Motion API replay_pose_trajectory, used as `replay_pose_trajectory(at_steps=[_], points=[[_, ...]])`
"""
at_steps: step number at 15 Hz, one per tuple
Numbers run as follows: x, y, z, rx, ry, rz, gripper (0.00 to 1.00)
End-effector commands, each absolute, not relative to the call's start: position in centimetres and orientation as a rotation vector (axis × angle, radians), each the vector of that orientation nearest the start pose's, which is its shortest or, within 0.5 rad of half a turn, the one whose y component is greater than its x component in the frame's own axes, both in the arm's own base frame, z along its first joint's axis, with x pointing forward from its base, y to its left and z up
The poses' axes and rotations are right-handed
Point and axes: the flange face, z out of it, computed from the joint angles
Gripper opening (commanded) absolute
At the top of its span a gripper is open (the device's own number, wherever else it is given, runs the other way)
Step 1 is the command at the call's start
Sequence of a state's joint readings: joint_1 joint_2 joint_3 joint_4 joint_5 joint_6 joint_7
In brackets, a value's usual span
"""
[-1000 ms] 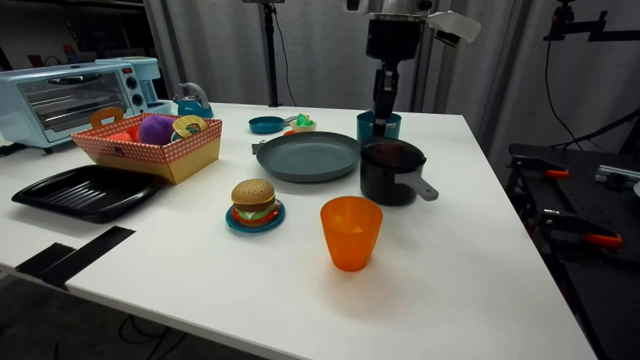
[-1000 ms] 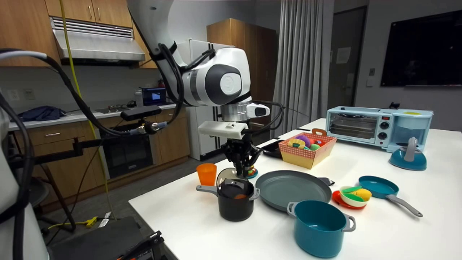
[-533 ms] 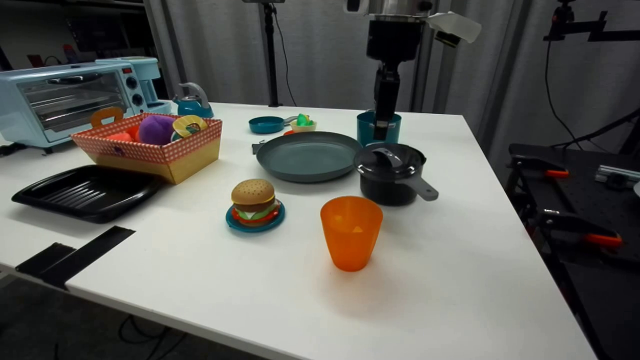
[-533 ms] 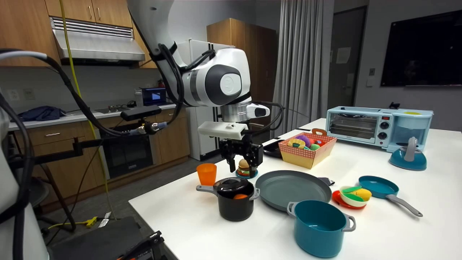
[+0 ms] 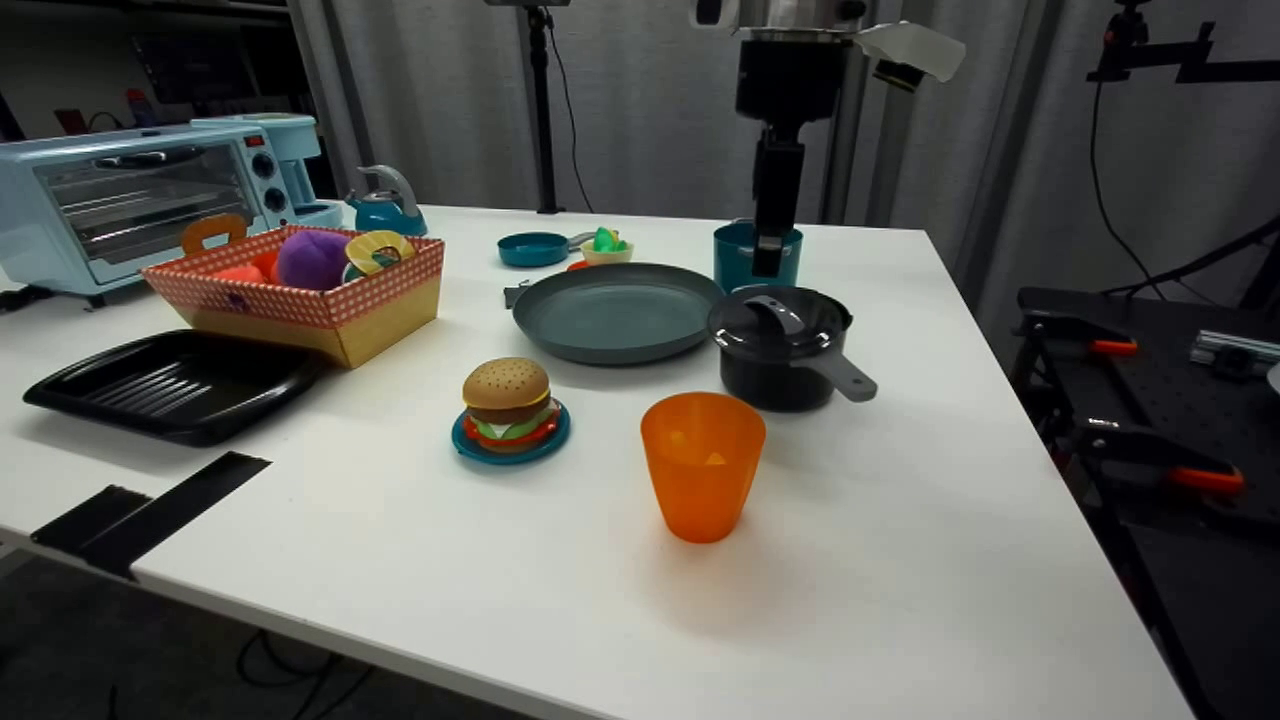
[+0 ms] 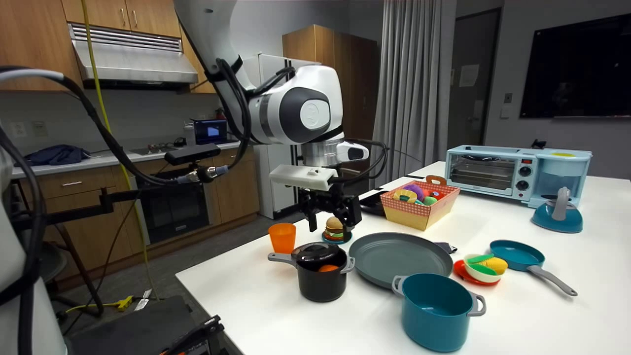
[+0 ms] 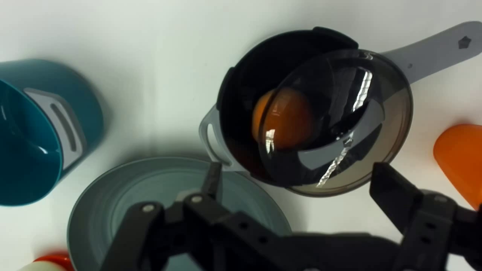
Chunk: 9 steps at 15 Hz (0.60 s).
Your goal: Move the lid from the blue pot to the black pot.
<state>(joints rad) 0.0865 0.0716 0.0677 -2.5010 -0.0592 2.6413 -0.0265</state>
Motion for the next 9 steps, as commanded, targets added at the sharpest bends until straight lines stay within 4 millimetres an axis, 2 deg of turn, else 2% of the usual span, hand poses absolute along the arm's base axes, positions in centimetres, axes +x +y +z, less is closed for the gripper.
replay_pose_trajectory(at_steps=[1,5,9], points=[[46.4,6.7,28.6,-3.097,-0.342,0.050,1.00],[45.9,5.1,33.1,-3.120,-0.350,0.162,1.00],[45.1,3.5,38.4,-3.120,-0.322,0.130,1.00]])
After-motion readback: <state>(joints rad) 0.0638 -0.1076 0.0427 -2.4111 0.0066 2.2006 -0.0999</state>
